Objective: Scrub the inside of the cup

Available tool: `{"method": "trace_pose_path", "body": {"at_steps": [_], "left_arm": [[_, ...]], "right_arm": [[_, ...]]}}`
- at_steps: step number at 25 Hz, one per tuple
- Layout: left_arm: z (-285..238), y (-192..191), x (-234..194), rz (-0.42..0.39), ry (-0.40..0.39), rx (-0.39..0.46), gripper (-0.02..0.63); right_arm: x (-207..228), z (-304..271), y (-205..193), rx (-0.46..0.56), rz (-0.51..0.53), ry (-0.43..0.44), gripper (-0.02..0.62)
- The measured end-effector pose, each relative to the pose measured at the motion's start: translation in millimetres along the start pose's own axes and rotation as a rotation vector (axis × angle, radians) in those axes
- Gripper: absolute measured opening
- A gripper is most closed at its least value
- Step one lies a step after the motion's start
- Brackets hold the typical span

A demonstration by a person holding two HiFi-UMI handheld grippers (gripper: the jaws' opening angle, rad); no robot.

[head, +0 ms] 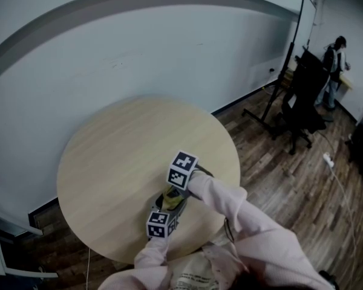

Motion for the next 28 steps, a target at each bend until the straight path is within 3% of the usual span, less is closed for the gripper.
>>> {"method": "trace_pose_path", "body": {"at_steps": [9, 18, 28], "left_arm": [[0, -1, 0, -0.006, -0.004, 0.004, 0.374], [1, -1, -1, -0.007, -0.008, 0.000, 0.374], [1, -2, -2, -0.009, -0.006, -0.002, 0.374]], "right_arm": [[-7, 5, 1, -0.053, 0.176, -0.086, 0.028], [-26, 14, -6, -0.210, 0.779, -0.313, 0.029], [-30, 19, -6, -0.249, 0.962, -0.394, 0.029]]}}
Point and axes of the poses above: the fingertips, and each gripper's own axes: z backward along the fingers, x to its right, y out of its top, the point moved 5 cm from there along z, backward along the fingers, and after that the axes turned 9 degrees about -x, right-handed, at the moved point
